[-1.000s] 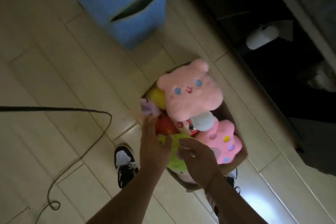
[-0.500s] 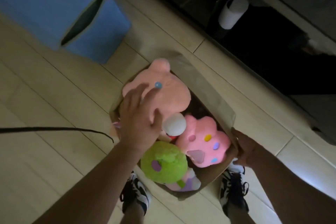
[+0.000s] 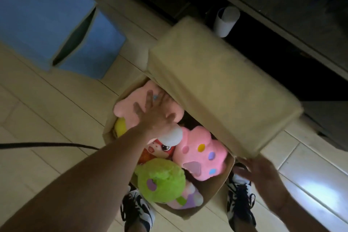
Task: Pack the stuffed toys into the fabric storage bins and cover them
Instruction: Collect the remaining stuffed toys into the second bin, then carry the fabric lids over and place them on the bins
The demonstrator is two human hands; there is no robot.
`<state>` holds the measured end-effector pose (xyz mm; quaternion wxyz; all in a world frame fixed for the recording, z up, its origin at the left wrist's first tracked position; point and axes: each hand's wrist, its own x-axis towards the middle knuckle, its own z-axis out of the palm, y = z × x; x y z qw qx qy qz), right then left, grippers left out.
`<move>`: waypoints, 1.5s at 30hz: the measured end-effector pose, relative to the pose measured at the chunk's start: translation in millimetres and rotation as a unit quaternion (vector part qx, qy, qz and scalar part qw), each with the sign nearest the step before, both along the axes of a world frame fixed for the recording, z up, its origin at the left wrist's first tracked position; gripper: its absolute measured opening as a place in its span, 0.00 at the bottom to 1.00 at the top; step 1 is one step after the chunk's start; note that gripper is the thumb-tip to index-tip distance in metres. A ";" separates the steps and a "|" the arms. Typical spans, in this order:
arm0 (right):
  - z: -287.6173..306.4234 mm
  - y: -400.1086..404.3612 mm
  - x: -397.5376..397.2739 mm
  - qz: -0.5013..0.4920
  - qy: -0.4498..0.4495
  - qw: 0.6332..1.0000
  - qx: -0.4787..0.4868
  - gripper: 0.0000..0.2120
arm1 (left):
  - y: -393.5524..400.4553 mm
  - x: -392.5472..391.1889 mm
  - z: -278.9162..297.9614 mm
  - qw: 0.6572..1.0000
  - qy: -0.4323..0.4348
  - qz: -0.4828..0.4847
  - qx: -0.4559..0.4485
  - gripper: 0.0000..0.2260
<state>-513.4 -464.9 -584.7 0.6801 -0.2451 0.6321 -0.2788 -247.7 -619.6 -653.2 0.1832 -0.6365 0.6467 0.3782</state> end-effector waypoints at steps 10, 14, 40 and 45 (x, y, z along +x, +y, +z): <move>-32.9 65.1 46.7 0.546 0.411 0.672 -0.287 0.35 | -6.8 169.0 92.7 0.639 0.358 0.681 0.006 0.22; -22.7 46.0 55.5 0.567 0.399 0.691 -0.203 0.24 | 26.3 204.1 96.4 0.727 0.321 0.590 0.143 0.25; -95.1 126.2 168.5 -0.105 0.258 0.918 0.282 0.50 | 169.9 122.6 -24.5 0.656 0.218 0.720 -0.064 0.21; -72.2 110.9 168.0 -0.157 0.276 0.929 0.192 0.53 | 99.6 96.5 25.0 0.896 0.022 0.343 -0.281 0.36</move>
